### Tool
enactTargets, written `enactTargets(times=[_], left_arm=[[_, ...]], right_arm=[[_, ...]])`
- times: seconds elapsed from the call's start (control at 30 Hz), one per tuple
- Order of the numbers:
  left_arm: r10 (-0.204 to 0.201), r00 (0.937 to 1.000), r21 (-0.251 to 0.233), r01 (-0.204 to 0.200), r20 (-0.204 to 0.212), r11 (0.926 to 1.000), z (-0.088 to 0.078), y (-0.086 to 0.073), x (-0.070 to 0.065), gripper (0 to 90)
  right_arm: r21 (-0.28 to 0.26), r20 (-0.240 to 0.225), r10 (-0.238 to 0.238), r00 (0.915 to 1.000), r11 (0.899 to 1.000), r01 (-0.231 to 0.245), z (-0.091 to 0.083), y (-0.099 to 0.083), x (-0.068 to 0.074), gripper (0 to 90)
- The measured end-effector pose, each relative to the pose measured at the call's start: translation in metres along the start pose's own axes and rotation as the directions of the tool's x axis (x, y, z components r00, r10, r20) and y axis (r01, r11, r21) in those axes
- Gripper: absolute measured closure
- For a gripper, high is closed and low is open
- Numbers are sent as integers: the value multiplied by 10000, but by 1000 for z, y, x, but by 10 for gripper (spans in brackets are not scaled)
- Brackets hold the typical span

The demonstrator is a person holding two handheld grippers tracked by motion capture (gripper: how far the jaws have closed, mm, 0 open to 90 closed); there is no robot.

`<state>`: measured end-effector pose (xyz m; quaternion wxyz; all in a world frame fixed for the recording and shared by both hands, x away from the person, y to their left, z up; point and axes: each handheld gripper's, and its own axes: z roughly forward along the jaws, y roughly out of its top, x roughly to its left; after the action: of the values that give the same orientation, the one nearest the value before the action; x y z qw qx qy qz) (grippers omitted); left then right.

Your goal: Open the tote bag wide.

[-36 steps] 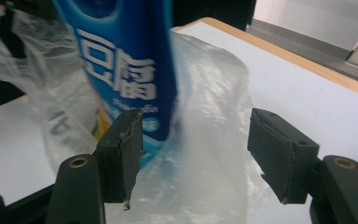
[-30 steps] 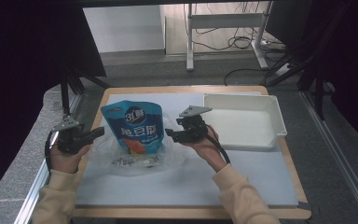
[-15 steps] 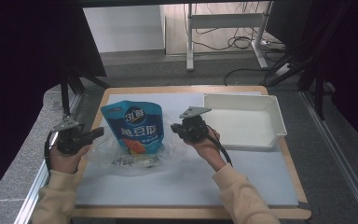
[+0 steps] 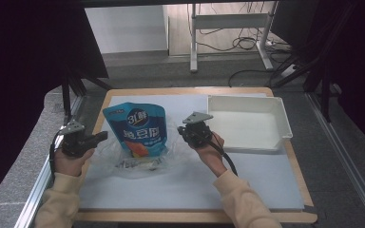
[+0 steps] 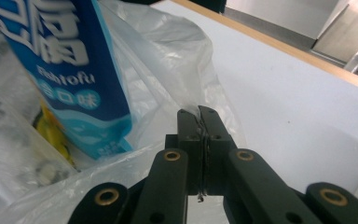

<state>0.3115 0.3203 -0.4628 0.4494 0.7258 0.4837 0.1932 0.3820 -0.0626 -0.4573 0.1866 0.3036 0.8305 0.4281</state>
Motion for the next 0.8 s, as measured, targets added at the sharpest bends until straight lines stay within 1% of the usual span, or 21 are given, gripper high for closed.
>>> enactTargets(times=[0.07,0.23,0.33,0.43,0.6,0.8], left_arm=[[29,10000,-6,-29,-66,10000,2,-1,1,899],[120,9991,104,-116,-398,9999,10,-4,5,900],[62,9989,192,-53,-463,9998,14,-7,9,900],[142,9980,348,-120,-624,9993,19,-8,11,900],[-12,9977,458,43,-676,9989,28,-11,17,900],[15,9978,619,27,-667,9981,35,-15,18,900]], right_arm=[[75,56,74,10000,9999,-74,5,-3,-1,879],[134,187,319,9993,9994,-321,17,-10,-1,879],[265,349,271,9990,9993,-280,24,-13,2,879],[332,544,293,9981,9990,-312,29,-15,5,879],[549,662,414,9969,9975,-450,41,-21,6,879],[632,715,652,9953,9956,-698,50,-29,2,879]])
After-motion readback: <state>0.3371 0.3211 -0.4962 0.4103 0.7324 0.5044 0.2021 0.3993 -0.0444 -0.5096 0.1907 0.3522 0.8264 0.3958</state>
